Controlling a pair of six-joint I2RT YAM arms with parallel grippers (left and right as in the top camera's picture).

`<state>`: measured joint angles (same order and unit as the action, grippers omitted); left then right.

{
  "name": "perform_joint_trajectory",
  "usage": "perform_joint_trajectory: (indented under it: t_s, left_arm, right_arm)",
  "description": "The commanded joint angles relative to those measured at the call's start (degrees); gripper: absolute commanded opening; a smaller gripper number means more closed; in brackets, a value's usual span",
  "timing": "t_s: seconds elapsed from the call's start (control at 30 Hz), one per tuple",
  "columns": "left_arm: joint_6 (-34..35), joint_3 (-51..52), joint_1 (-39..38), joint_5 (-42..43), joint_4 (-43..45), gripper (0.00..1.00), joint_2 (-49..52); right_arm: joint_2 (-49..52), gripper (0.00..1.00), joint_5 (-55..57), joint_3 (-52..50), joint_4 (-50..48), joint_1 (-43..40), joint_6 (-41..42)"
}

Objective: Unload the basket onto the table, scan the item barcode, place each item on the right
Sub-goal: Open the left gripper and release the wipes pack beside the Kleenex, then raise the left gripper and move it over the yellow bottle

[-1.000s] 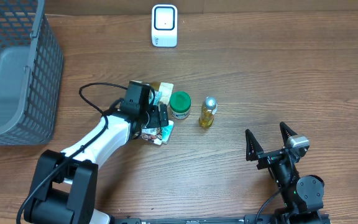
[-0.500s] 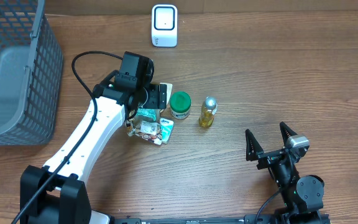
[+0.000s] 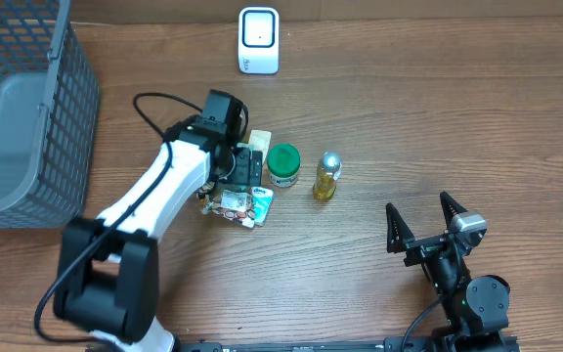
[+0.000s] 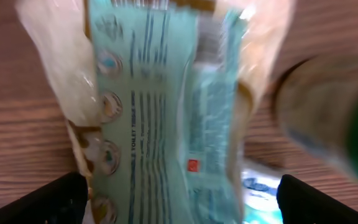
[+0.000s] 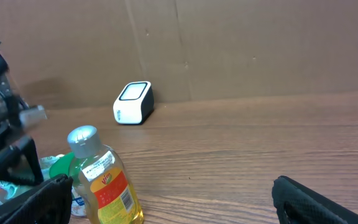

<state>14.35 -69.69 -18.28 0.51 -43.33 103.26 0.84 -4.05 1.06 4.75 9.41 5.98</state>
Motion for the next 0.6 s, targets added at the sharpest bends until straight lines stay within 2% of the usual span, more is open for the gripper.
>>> perform_joint_trajectory:
  t_s: [0.0,0.1,0.33,0.57]
  left_arm:
    - [-2.0,0.6,0.2,-1.2,-0.7,0.96,2.5]
    - [-2.6,0.6,0.3,-5.2,-1.9,0.95,2.8]
    - [-2.6,0.5,0.4,-21.2,-4.2,0.98,2.7]
    - [-2.3,-0.4,0.7,-21.3,-5.2,1.0,2.6]
  right_arm:
    - [-0.7,1.0,0.5,-0.6,-0.2,-0.2,-0.2]
    - [-0.7,1.0,0.5,-0.6,-0.2,-0.2,-0.2]
    - [-0.7,1.0,0.5,-0.6,-0.2,-0.2,-0.2]
    - [-0.7,1.0,0.5,-0.6,-0.2,-0.2,-0.2]
